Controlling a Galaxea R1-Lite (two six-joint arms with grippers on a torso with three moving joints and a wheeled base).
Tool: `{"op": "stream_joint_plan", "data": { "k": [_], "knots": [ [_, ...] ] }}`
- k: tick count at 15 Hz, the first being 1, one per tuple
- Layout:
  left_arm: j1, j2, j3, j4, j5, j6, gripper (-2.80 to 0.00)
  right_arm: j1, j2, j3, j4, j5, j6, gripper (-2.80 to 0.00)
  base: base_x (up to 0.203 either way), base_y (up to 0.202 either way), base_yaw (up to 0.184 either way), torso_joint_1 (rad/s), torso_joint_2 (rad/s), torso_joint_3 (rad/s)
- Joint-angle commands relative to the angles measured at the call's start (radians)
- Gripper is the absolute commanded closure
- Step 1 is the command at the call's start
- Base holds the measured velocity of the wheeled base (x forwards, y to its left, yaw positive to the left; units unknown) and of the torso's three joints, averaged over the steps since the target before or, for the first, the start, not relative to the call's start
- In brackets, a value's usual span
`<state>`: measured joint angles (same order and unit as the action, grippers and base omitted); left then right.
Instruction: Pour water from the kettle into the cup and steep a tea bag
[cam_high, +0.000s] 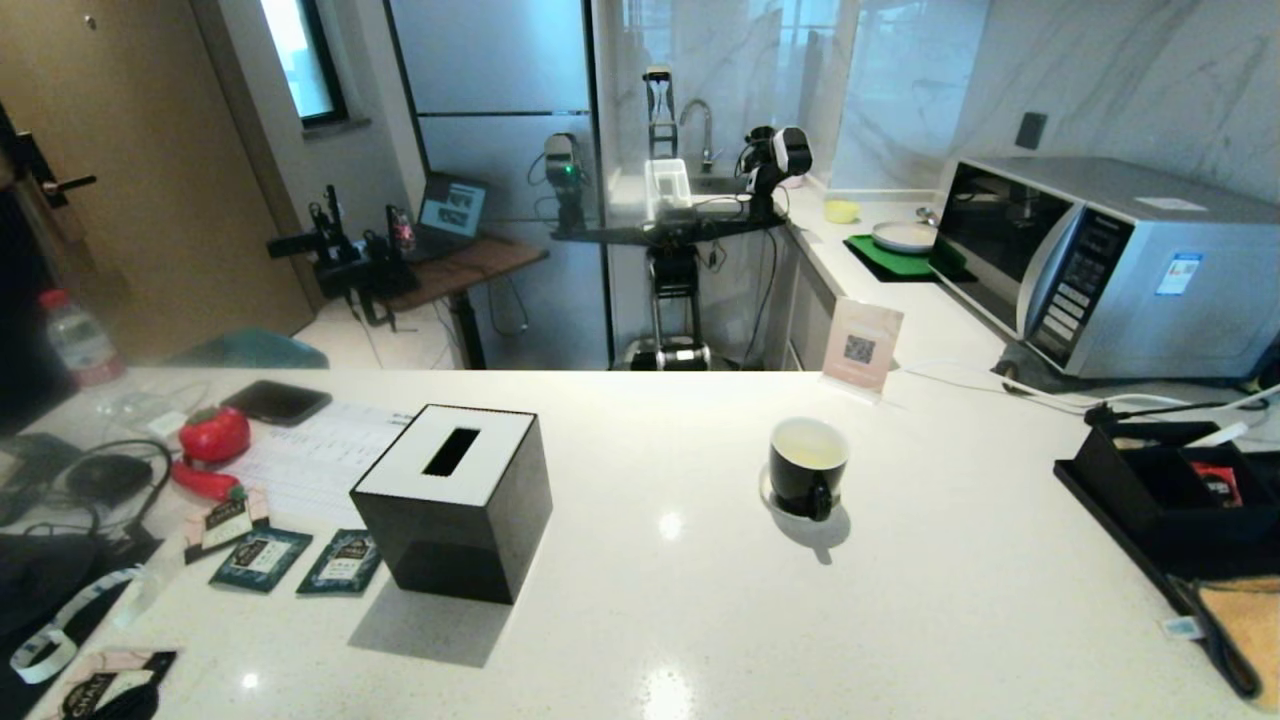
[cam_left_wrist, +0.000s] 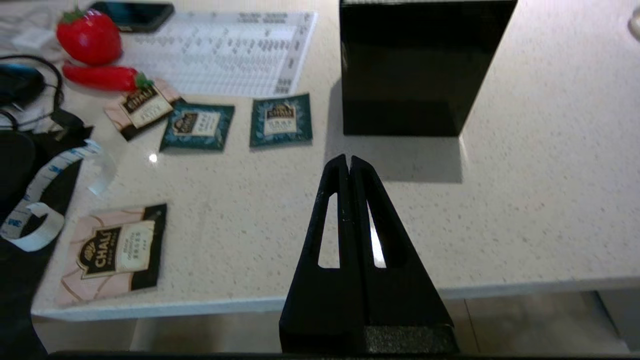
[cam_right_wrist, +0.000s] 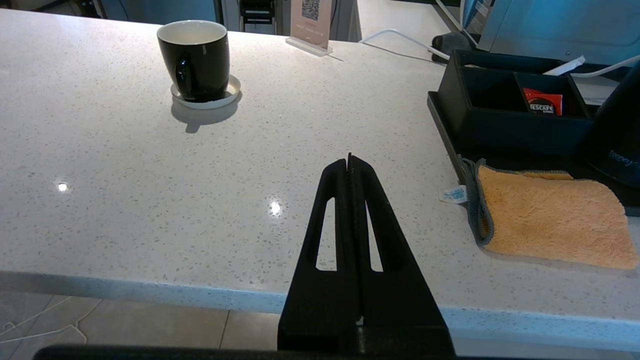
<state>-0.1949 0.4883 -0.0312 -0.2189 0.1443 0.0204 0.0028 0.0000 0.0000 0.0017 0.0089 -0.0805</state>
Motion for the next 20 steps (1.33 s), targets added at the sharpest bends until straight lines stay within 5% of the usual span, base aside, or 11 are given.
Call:
{"op": "stream_joint_plan", "data": {
  "k": [1,5,12,20],
  "knots": [
    [0.13,-0.117,0.027,0.0,-0.106,0.012,0.0,0.0,0.0,0.0,0.0,0.0,-0.001,0.0,0.0,0.0,0.0,0.0,0.0,0.0],
    [0.222,-0.273,0.031,0.035,-0.128,0.02,0.0,0.0,0.0,0.0,0.0,0.0,-0.001,0.0,0.0,0.0,0.0,0.0,0.0,0.0],
    [0.197,-0.487,0.031,0.164,-0.132,0.038,0.0,0.0,0.0,0.0,0.0,0.0,-0.001,0.0,0.0,0.0,0.0,0.0,0.0,0.0],
    [0.196,-0.487,0.031,0.205,-0.14,0.032,0.0,0.0,0.0,0.0,0.0,0.0,-0.001,0.0,0.0,0.0,0.0,0.0,0.0,0.0]
  ]
}}
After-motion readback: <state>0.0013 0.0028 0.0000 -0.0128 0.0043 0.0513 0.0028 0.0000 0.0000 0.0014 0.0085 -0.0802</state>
